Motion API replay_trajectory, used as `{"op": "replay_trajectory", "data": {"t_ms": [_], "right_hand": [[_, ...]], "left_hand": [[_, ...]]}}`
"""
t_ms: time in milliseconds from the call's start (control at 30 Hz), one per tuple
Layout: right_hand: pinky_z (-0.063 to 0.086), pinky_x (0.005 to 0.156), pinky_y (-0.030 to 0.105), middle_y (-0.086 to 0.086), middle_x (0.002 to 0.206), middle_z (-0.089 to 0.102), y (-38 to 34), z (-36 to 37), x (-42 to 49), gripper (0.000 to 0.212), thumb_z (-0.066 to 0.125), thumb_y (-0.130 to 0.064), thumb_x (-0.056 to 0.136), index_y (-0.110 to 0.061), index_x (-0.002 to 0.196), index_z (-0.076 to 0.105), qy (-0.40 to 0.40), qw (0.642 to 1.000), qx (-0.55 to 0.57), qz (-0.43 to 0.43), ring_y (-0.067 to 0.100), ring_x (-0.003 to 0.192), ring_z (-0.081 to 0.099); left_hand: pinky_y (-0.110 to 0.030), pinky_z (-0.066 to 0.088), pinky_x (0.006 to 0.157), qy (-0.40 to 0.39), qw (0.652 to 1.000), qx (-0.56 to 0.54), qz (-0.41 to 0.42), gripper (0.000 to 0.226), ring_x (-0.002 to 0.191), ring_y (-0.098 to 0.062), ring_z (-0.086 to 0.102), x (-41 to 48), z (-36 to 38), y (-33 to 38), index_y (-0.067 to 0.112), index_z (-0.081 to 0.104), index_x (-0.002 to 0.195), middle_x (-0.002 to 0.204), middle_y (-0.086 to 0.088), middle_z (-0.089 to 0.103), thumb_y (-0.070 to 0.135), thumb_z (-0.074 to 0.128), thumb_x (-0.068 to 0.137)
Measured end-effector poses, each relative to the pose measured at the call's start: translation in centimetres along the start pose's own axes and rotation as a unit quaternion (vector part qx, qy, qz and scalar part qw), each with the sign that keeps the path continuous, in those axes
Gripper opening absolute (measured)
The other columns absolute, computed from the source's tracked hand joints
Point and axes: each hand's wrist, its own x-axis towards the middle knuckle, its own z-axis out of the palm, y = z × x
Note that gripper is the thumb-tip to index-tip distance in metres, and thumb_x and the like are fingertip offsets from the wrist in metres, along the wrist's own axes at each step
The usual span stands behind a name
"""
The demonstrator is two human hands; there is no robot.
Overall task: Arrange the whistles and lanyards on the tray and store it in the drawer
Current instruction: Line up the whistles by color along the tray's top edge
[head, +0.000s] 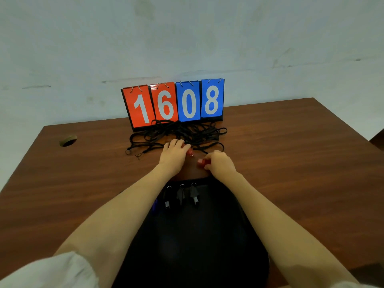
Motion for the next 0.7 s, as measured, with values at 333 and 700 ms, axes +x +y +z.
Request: {"op": "replay_trajectory", "data": {"t_ms": [333, 700], "right_hand": [[0.046, 0.084, 0.04, 0.013, 0.118, 0.049, -0.9, 0.2, -0.1, 0.032, 0.05, -0.014, 0.094, -0.022, 0.126, 0.053, 0.006, 1.0, -0.025, -0.012, 0.032, 0.11, 0.051], [0.052, 0.077, 0.041, 0.003, 0.09, 0.059, -2.9, -1.2, -5.5, 0.017, 0.058, -0.011, 0.087, -0.013, 0.101, 0.048, 0.145, 0.963, 0.223, -0.033, 0.021, 0.088, 0.057]], "left_hand": [[-0.039, 0.02, 0.112, 0.058, 0.998, 0.015, -0.014, 0.042, 0.119, -0.029, 0.046, -1.3, -0.1, -0.1, 0.01, 0.038, 0.131, 0.125, -0.009, 0.055, 0.008, 0.05, 0.091], [-0.037, 0.045, 0.089, 0.116, 0.952, -0.26, -0.112, 0.025, 0.105, -0.023, 0.055, -9.6, -4.3, 0.8, 0.016, 0.052, 0.114, 0.112, -0.003, 0.059, 0.023, 0.054, 0.091]]}}
